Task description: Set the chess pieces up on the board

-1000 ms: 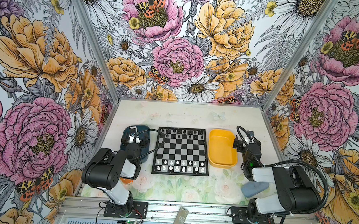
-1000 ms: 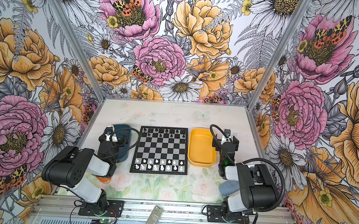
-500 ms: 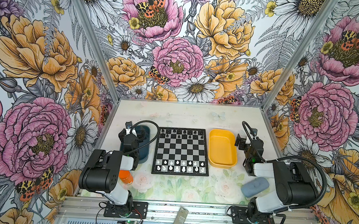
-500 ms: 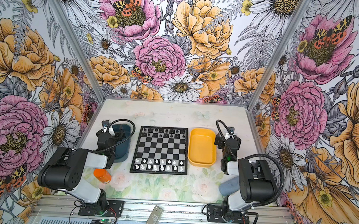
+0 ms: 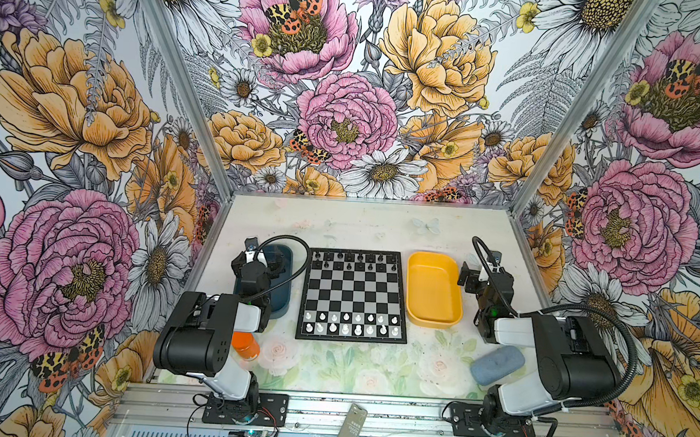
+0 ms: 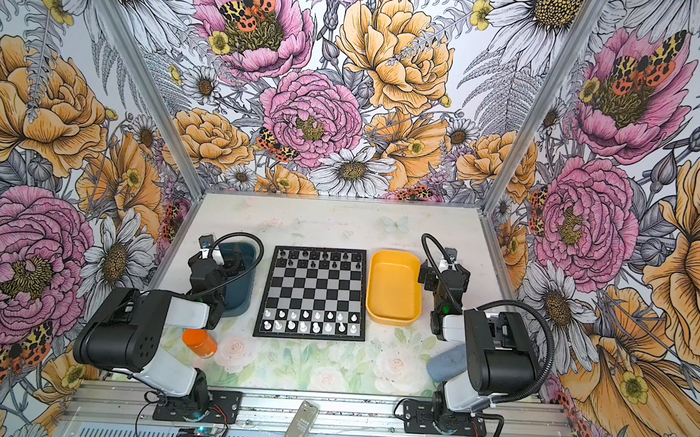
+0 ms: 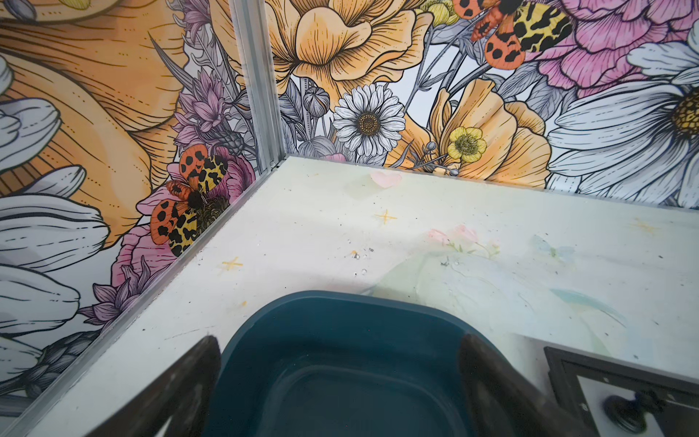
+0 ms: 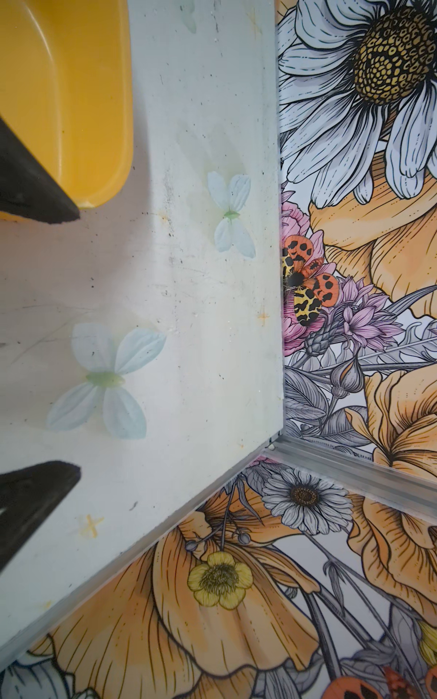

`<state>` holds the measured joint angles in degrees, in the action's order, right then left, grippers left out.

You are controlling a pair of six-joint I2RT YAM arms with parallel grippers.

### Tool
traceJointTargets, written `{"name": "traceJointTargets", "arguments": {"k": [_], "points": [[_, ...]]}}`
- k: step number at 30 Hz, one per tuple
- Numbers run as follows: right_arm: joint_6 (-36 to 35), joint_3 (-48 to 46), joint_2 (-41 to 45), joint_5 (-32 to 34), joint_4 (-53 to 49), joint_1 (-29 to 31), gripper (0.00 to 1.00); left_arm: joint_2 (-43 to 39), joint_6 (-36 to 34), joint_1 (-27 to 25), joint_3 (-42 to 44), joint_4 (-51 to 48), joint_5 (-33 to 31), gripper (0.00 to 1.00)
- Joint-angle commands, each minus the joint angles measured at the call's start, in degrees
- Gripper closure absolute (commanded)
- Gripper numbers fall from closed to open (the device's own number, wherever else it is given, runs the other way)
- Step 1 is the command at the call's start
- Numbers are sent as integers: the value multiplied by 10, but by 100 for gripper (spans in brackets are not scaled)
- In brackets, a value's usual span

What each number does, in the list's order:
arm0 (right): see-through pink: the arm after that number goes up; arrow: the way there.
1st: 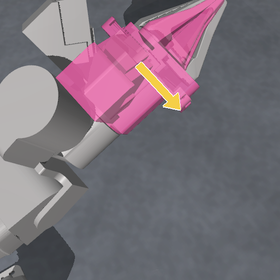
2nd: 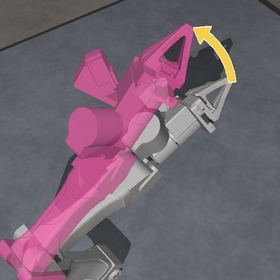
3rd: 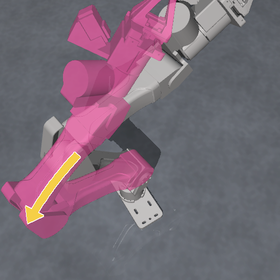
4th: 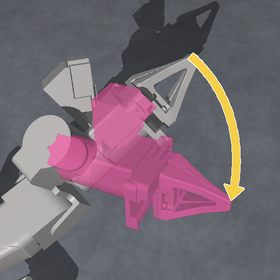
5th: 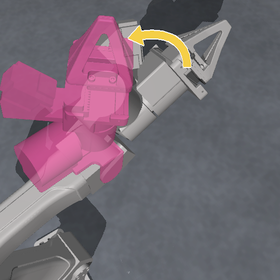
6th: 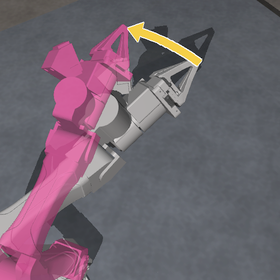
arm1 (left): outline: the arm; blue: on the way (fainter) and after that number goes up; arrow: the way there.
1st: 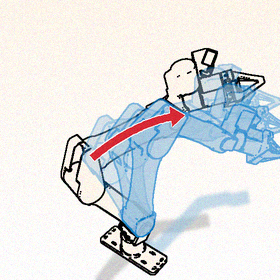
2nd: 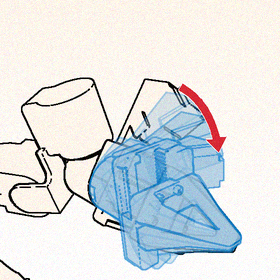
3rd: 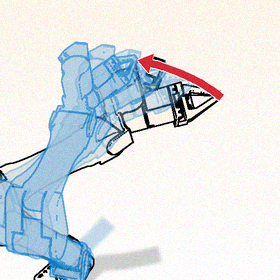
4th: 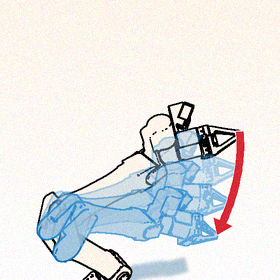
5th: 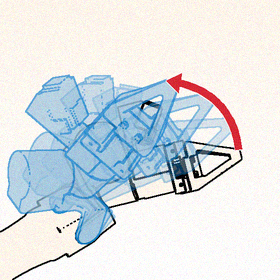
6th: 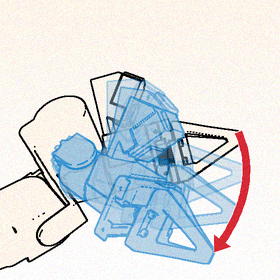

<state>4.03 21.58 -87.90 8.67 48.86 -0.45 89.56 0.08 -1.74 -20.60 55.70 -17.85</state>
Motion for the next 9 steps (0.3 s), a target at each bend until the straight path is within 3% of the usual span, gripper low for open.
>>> {"name": "traceJointTargets", "arguments": {"k": [1,9], "points": [[8,11,-3,-8,4,-2,0,-6,8,4,-1,5,16,1],[9,10,-1,-9,4,-2,0,-6,8,3,-1,5,16,1]]}}
